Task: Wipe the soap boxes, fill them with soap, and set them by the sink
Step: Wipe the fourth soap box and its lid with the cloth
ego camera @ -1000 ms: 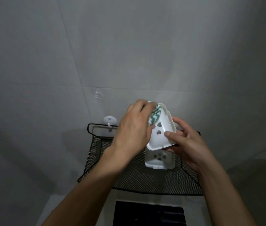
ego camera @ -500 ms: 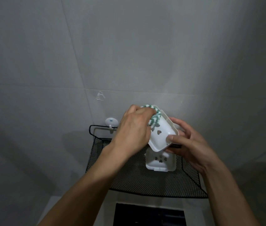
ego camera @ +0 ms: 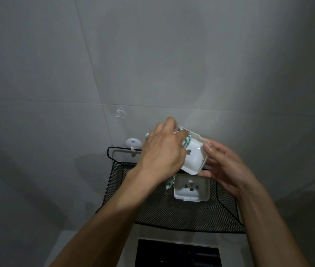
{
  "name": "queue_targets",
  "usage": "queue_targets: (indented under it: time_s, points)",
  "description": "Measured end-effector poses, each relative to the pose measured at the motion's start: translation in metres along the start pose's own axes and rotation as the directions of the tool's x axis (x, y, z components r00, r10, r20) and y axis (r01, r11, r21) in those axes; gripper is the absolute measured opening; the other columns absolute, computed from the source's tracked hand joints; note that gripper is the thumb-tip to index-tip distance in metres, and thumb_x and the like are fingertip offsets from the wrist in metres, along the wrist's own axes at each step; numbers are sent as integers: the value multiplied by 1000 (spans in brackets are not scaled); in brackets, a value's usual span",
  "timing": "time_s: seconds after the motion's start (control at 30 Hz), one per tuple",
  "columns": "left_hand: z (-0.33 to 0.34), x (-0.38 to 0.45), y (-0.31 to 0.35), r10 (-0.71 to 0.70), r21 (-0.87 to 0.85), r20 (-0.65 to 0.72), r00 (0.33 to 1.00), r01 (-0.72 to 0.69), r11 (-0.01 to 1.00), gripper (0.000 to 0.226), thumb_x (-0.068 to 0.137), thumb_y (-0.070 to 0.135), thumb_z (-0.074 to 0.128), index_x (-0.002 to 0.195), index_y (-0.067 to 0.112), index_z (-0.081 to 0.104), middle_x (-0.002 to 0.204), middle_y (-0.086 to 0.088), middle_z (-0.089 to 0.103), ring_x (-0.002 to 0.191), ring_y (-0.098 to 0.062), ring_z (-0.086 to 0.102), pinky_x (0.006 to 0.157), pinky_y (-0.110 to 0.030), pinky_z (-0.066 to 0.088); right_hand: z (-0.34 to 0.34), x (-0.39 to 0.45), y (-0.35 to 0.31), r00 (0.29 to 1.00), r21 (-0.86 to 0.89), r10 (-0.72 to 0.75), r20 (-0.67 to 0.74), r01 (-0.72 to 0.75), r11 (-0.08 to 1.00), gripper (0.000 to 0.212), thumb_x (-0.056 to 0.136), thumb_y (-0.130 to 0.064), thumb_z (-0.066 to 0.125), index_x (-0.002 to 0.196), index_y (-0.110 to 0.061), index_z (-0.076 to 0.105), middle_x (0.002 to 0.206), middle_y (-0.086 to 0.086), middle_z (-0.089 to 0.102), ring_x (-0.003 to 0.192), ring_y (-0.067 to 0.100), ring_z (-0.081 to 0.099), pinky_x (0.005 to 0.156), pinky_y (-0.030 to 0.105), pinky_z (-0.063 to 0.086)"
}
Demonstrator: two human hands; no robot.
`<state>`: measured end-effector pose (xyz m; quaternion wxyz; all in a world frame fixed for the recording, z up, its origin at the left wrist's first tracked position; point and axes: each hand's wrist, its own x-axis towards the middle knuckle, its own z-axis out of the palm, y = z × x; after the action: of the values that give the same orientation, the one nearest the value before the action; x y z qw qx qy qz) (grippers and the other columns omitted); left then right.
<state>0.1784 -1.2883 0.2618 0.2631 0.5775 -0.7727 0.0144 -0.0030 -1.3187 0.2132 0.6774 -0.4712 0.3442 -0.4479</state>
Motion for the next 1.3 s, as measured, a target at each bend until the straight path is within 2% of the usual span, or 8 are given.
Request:
queue_targets:
  time_s: [0.17, 0.4, 0.53, 0.63, 0.7, 0.83, 1.07, 1.3]
  points:
    - [-9, 3, -16, 63, 9, 48, 997, -63, 998, 41, 91, 18, 54, 130, 28, 62, 112, -3, 44, 103, -21, 44, 86, -33, 37, -4, -2, 0, 1000, 17, 15, -1, -15, 1000, 32, 89, -29, 63, 119, -21, 73, 120, 15, 71, 104, 30, 71, 73, 47, 60]
    - [-3, -3, -8, -153, 30, -140, 978, 159, 987, 30, 89, 7, 56, 118, 7, 64, 103, -8, 49, 95, -27, 53, 77, -37, 45, 7, 2, -4, 1000, 41, 29, 3, -29, 999, 26, 87, -30, 65, 111, -24, 76, 110, 7, 75, 99, 24, 74, 66, 40, 61]
    - [1, -9, 9, -54, 28, -190, 980, 61, 998, 18, 89, 4, 61, 104, 8, 69, 101, -7, 54, 96, -27, 50, 79, -41, 45, 13, 5, -1, 998, 23, 65, 19, -65, 998, 33, 93, -33, 60, 122, -19, 70, 118, 14, 71, 102, 27, 72, 73, 49, 60]
    - [0, -10, 15, 57, 31, -134, 989, -53, 998, 18, 93, 14, 60, 107, 17, 71, 110, -2, 55, 100, -25, 46, 86, -42, 40, 14, 4, 0, 996, 10, 70, 50, -70, 997, 38, 99, -34, 54, 131, -17, 63, 123, 19, 69, 106, 31, 70, 80, 55, 58]
    - [-7, -6, 11, 85, -22, -13, 996, -85, 996, 27, 94, 23, 58, 119, 29, 69, 119, 4, 51, 109, -22, 42, 93, -40, 34, 10, 2, -1, 997, 21, 68, 48, -69, 997, 41, 98, -35, 53, 133, -15, 61, 125, 21, 67, 111, 35, 68, 84, 56, 57]
    - [-20, -1, -4, 132, -80, 140, 981, -122, 989, 38, 94, 25, 59, 127, 42, 63, 126, 6, 46, 117, -18, 37, 99, -36, 28, 6, -2, -2, 996, 35, 75, 53, -77, 996, 44, 96, -37, 56, 133, -14, 61, 127, 20, 67, 113, 36, 67, 82, 53, 59]
    - [-7, -4, -2, -41, -112, -24, 999, 38, 993, 36, 91, 10, 57, 126, 16, 64, 112, -6, 48, 107, -26, 50, 91, -37, 42, 9, 2, -7, 995, 34, 89, 44, -90, 995, 41, 95, -34, 57, 132, -17, 64, 128, 18, 67, 112, 33, 68, 76, 44, 60]
    - [-7, -7, 3, 48, -60, -39, 998, -51, 997, 33, 94, 17, 59, 126, 16, 64, 109, -5, 46, 104, -25, 48, 83, -44, 47, 11, 0, -8, 992, 13, 126, 26, -126, 992, 42, 92, -38, 57, 131, -22, 63, 122, 12, 71, 102, 27, 72, 72, 40, 60]
